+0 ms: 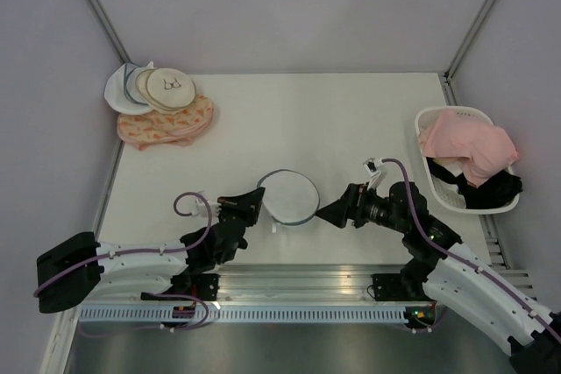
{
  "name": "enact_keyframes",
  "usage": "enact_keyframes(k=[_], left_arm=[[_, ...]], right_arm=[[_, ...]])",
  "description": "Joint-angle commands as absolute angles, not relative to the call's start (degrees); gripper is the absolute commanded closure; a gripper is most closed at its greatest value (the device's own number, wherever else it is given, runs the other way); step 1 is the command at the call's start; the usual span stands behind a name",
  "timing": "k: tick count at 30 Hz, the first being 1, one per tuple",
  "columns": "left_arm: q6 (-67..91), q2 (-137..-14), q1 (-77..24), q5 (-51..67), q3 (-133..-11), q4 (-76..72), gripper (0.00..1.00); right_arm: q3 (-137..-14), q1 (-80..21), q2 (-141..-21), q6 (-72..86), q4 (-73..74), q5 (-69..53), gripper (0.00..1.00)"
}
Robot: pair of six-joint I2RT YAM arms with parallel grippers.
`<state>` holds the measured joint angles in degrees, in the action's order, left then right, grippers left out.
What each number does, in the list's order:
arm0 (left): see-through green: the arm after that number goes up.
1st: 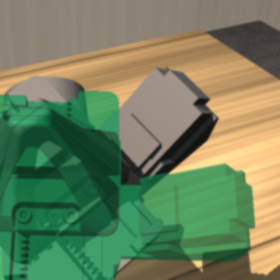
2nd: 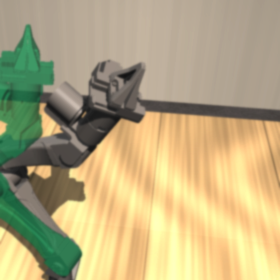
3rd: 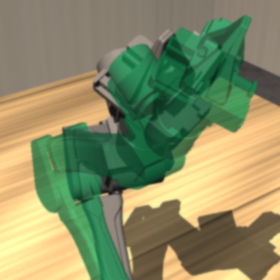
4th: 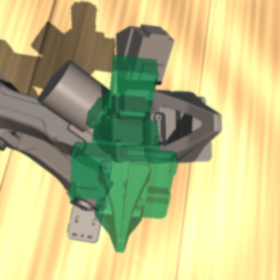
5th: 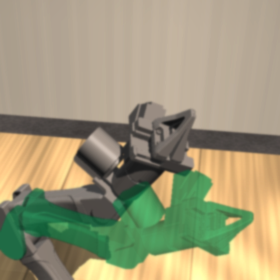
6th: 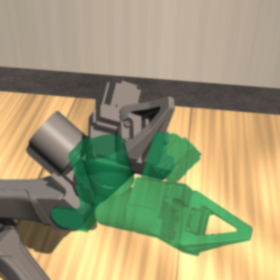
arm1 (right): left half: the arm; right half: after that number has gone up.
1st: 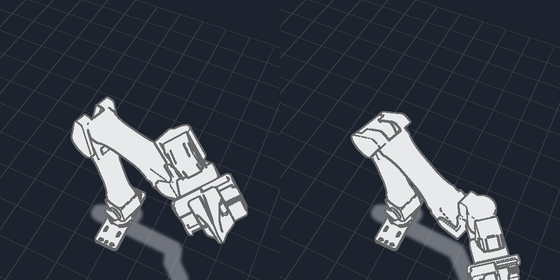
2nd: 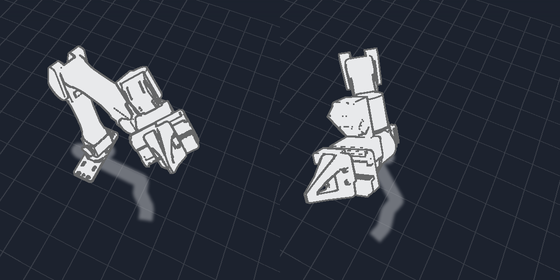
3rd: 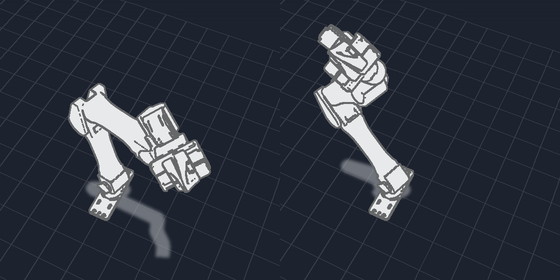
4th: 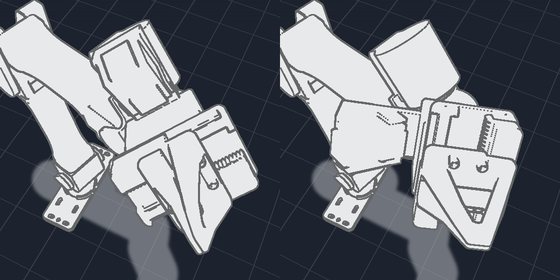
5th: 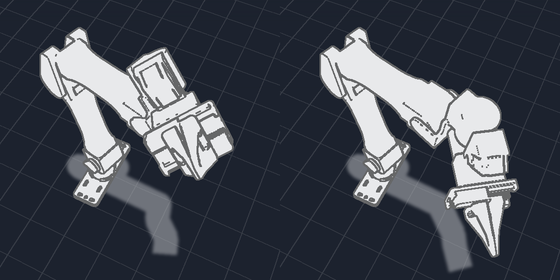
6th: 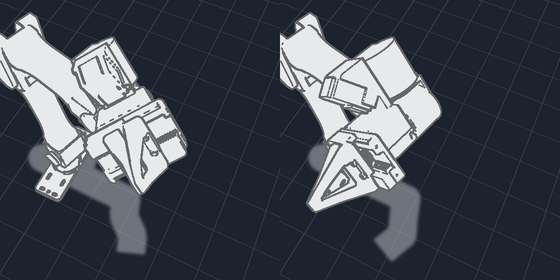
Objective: Unzip the laundry bag and remove the bra
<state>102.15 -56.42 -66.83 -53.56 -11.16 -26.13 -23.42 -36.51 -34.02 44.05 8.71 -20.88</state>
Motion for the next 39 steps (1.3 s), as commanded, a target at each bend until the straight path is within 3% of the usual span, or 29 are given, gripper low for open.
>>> enact_keyframes(k=[1,15,19,20,23,24,27,31,33,34,36,37,39], left_arm=[[106.6,-55.6,-66.9,-53.3,-10.4,-36.8,0.98],[101.6,-58.4,-67.5,-51.0,-7.9,-48.4,0.98],[97.7,-59.4,-67.5,-49.6,-7.9,-51.9,0.98],[97.0,-59.5,-67.5,-48.4,-8.0,-52.2,0.98],[95.3,-59.2,-67.6,-46.6,-8.1,-52.9,0.98],[94.8,-59.1,-67.7,-45.5,-8.1,-52.0,0.98],[95.0,-58.4,-67.6,-43.4,-7.6,-50.7,0.98],[89.1,-55.6,-67.6,-41.0,-6.2,-49.9,0.98],[86.7,-51.2,-67.6,-39.3,-5.5,-47.8,0.87],[84.2,-49.1,-67.6,-38.9,-5.2,-43.9,0.64],[81.4,-45.0,-67.6,-38.0,-5.2,-39.0,0.45],[79.5,-40.3,-67.7,-37.6,-5.3,-36.1,0.29],[77.8,-35.7,-67.7,-37.1,-5.3,-27.2,0.17]], right_arm=[[-19.1,-36.9,-36.1,53.0,-3.7,-23.9,0.09],[-14.1,-39.6,-42.1,66.0,-15.9,-17.2,0.18],[-14.2,-40.5,-45.5,66.7,-18.6,-17.4,0.25],[-14.2,-40.7,-46.0,66.7,-19.3,-17.5,0.28],[-13.6,-40.8,-47.5,67.3,-23.0,-17.6,0.54],[-13.7,-40.8,-48.2,67.2,-24.0,-17.6,0.73],[-14.7,-40.7,-49.1,66.4,-22.9,-17.5,0.97],[-16.4,-40.7,-48.3,63.3,-18.8,-17.1,1.0],[-17.5,-40.2,-46.7,61.5,-15.7,-17.4,1.0],[-17.7,-39.7,-46.1,61.3,-14.9,-17.8,0.99],[-17.8,-38.1,-44.6,60.5,-14.2,-20.5,1.0],[-17.9,-37.6,-44.2,59.9,-13.8,-22.0,0.99],[-18.5,-35.3,-44.0,58.0,-12.6,-26.4,1.0]])
